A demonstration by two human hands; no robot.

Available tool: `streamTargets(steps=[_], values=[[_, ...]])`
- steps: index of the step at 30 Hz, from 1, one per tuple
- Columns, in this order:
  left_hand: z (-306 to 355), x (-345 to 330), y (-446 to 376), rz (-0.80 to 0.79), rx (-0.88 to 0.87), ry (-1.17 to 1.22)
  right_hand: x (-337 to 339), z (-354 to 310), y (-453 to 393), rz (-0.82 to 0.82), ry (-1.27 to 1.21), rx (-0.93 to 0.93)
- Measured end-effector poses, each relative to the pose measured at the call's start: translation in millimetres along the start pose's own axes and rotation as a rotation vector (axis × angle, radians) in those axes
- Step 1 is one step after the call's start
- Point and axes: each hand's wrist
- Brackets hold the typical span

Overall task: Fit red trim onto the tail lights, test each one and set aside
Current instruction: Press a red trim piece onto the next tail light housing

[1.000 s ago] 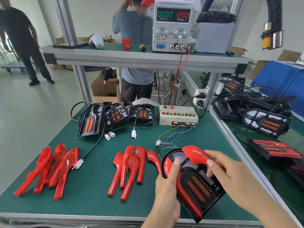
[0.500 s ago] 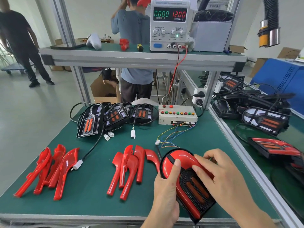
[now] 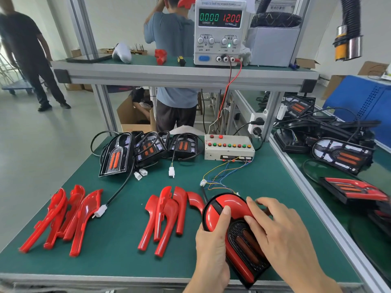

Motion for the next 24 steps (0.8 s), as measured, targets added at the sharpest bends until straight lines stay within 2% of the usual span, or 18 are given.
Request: streamTargets(steps=[8,24], values=[[0,2,-6,0.023,-0.009,-0.019,-6,3,8,0.059,-0.064,0.022],[-3,-2,-5,0.067,-0.051,-0.015,-10,-9,3,0.055,0.035,-0.002]])
Point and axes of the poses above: each hand's wrist, its own y-axis away from the middle knuckle, its own x-axis out of the back of the hand, z = x × y, and after that the axes turned 5 degrees about x, right-handed
